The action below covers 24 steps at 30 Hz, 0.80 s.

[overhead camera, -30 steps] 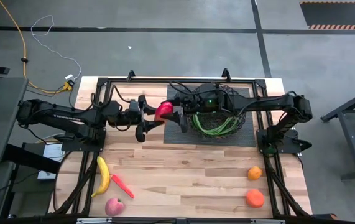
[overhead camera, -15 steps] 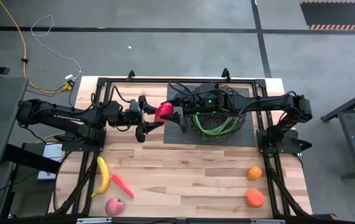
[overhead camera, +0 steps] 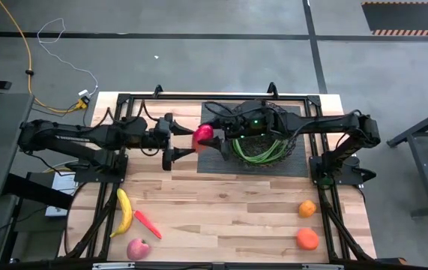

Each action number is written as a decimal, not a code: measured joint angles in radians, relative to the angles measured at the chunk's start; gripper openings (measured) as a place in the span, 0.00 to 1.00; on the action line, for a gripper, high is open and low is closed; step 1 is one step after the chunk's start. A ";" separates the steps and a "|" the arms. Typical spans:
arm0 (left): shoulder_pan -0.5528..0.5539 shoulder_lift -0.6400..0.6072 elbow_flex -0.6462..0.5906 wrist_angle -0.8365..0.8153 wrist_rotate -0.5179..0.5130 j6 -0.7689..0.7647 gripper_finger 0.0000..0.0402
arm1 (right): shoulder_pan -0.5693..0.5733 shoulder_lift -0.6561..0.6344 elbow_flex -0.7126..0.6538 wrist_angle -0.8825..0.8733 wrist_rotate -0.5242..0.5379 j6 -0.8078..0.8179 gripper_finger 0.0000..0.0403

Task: Build produce basket
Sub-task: Put the mango into the wire basket

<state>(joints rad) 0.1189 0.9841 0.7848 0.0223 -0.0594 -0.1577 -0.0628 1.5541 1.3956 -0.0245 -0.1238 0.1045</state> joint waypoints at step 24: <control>0.085 -0.345 -0.199 0.064 -0.021 -0.128 0.79 | -0.015 -0.751 -0.588 -0.112 0.238 0.183 0.59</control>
<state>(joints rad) 0.2043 0.6390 0.5858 0.0865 -0.0809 -0.2860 -0.0776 0.8034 0.8079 -0.1364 0.1145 0.2877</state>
